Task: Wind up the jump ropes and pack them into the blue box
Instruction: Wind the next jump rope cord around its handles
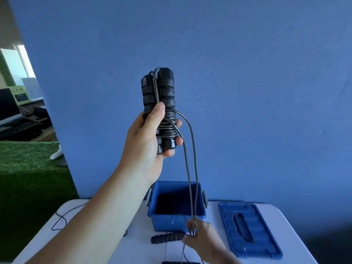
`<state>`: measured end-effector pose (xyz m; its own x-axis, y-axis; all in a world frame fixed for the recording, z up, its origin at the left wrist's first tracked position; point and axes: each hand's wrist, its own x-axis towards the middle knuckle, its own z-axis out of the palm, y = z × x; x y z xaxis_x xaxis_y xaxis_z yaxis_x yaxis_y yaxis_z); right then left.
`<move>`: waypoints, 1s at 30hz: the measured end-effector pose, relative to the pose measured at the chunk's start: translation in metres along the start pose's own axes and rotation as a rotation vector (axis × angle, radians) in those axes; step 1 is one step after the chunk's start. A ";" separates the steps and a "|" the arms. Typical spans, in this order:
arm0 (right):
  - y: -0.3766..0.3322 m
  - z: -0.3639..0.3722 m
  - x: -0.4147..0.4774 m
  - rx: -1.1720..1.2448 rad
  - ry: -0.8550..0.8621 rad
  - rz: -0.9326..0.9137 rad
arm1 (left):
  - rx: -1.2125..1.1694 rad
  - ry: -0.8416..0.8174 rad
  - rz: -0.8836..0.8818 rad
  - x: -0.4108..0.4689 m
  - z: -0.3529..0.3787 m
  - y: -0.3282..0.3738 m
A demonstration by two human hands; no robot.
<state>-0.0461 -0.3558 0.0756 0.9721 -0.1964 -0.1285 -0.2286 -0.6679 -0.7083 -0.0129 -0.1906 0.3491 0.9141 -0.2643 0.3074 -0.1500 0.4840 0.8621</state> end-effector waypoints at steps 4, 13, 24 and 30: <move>-0.005 -0.011 0.005 0.175 0.086 0.026 | 0.032 -0.010 0.049 0.005 0.002 0.011; -0.030 -0.035 0.025 0.671 0.245 0.026 | 0.050 0.062 0.020 0.008 -0.009 -0.005; 0.024 -0.015 0.019 -0.047 0.108 0.019 | -0.032 0.125 0.130 0.021 -0.020 0.020; 0.036 -0.010 0.025 0.069 0.139 0.068 | -0.029 0.150 0.131 0.023 -0.030 0.015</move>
<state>-0.0305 -0.3919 0.0538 0.9366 -0.3400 -0.0844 -0.2850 -0.5995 -0.7479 0.0170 -0.1646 0.3576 0.9336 -0.0714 0.3510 -0.2624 0.5308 0.8059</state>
